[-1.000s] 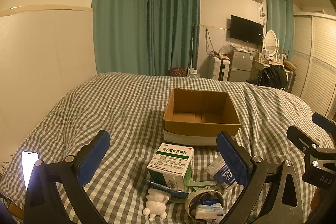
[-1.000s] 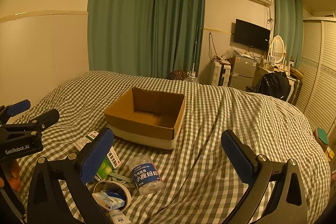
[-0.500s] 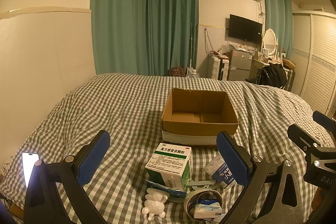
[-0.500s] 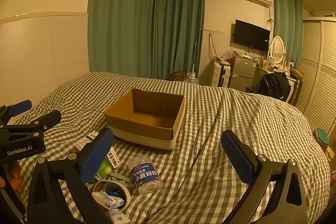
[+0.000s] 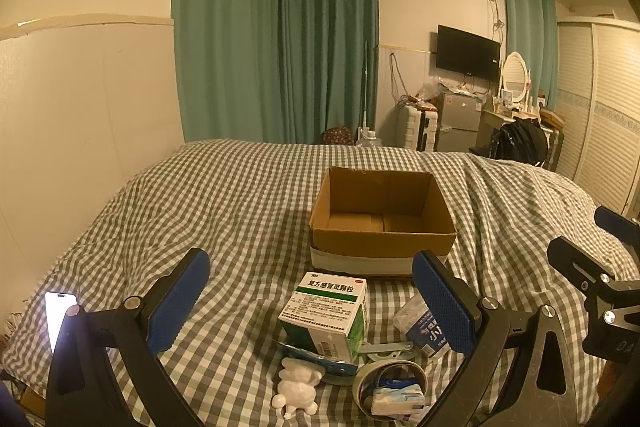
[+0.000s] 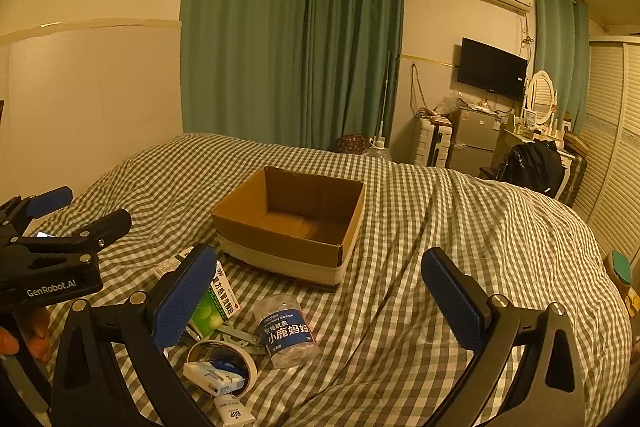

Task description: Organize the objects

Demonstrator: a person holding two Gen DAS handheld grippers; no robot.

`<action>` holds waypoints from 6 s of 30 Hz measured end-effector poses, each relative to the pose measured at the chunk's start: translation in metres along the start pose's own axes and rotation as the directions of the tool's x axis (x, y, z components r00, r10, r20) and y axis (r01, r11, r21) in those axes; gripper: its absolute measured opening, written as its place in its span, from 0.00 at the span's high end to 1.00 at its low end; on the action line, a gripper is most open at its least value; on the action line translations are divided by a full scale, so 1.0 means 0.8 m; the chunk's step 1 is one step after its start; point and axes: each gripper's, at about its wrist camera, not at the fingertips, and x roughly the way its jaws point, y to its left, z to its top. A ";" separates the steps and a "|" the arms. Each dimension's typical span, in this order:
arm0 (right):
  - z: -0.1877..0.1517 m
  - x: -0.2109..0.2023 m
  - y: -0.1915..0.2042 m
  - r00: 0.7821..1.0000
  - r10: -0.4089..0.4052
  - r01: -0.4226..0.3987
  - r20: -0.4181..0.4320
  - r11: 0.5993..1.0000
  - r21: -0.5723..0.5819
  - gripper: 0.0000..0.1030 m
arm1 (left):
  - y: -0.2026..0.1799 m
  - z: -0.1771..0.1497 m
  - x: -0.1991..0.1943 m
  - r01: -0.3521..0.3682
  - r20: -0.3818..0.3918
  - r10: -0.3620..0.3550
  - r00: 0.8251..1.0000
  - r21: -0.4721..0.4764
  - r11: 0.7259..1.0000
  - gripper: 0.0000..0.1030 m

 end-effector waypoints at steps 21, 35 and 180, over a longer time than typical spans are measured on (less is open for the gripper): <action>-0.006 0.070 0.003 0.992 0.040 -0.044 -0.117 0.999 -0.031 0.00 | 0.003 -0.016 0.052 -0.027 -0.114 0.030 0.993 0.025 0.999 0.00; -0.097 0.198 0.004 0.897 0.089 -0.112 -0.432 0.993 -0.028 0.00 | -0.017 -0.079 0.133 -0.004 -0.319 0.031 0.947 0.083 0.997 0.00; -0.147 0.117 0.117 0.836 0.186 -0.351 -0.516 0.904 -0.244 0.73 | 0.020 -0.160 0.158 0.070 -0.451 0.031 0.892 0.205 0.976 0.10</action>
